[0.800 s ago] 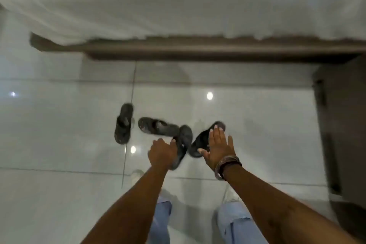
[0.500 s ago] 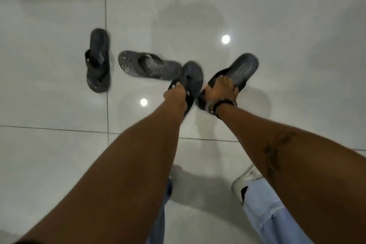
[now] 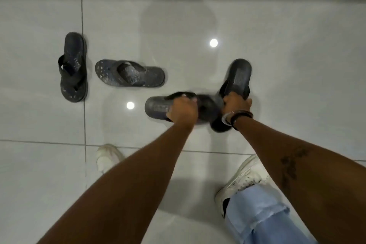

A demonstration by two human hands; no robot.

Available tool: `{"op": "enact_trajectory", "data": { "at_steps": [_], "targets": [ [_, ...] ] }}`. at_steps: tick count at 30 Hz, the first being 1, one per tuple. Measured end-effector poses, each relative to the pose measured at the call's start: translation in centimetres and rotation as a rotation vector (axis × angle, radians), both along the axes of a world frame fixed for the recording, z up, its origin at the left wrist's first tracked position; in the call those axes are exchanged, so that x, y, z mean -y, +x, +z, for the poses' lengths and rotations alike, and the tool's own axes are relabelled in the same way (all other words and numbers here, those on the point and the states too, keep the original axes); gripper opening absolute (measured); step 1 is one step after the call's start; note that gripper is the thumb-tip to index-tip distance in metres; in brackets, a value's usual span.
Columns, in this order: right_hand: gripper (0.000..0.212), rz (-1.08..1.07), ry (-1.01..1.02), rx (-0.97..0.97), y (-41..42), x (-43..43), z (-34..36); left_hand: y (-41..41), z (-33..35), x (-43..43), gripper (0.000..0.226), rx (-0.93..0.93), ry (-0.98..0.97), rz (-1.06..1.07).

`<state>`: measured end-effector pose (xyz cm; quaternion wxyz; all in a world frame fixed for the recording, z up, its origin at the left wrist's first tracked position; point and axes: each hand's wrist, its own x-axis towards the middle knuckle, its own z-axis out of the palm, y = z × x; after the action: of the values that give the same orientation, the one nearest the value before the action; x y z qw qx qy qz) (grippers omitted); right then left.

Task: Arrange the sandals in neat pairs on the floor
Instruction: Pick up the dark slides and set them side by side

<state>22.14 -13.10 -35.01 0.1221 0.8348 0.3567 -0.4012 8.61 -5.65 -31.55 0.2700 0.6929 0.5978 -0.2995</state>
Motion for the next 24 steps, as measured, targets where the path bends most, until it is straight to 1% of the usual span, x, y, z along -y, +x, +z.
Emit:
{"op": "enact_trajectory", "data": {
  "at_steps": [1, 2, 3, 4, 6, 8, 11, 15, 18, 20, 22, 24],
  "targets": [
    [0.023, 0.095, -0.006, 0.023, 1.7, 0.9, 0.5, 0.8, 0.4, 1.2, 0.034, 0.023, -0.051, 0.011],
    [0.022, 0.184, -0.011, 0.043, 3.4, 1.8, 0.8, 1.7, 0.9, 2.5, 0.027, 0.096, -0.083, -0.002],
    [0.021, 0.249, -0.023, 0.050, 4.8, 2.5, 1.0, 2.8, 1.4, 3.7, 0.021, 0.144, -0.093, -0.082],
    [0.021, 0.289, -0.034, 0.047, 6.3, 3.2, 1.0, 3.9, 1.3, 4.7, 0.017, 0.189, -0.056, -0.159],
    [0.023, 0.310, -0.050, 0.026, 8.7, 4.4, 0.7, 6.2, 0.8, 5.4, 0.015, 0.258, -0.040, -0.219],
    [0.025, 0.341, -0.039, 0.033, 10.1, 5.5, 0.1, 8.3, -0.6, 6.0, 0.014, 0.288, -0.023, -0.291],
    [0.025, 0.340, -0.010, 0.045, 10.6, 7.0, -0.9, 10.7, -2.5, 6.9, 0.015, 0.275, -0.041, -0.360],
    [0.025, 0.307, 0.056, 0.066, 9.8, 7.8, -1.3, 10.7, -4.2, 7.4, 0.017, 0.287, -0.029, -0.477],
    [0.020, 0.263, 0.136, 0.125, 8.8, 8.0, -0.8, 9.9, -3.9, 7.2, 0.019, 0.336, -0.009, -0.480],
    [0.016, 0.266, 0.231, 0.192, 7.5, 7.5, 0.2, 9.0, -3.1, 6.6, 0.022, 0.398, 0.063, -0.454],
    [0.016, 0.289, 0.301, 0.217, 5.2, 6.0, 1.5, 7.1, -2.1, 5.5, 0.024, 0.447, 0.136, -0.334],
    [0.022, 0.297, 0.317, 0.183, 3.0, 4.1, 2.7, 4.4, -1.4, 3.8, 0.027, 0.434, 0.210, -0.206]
  ]
}}
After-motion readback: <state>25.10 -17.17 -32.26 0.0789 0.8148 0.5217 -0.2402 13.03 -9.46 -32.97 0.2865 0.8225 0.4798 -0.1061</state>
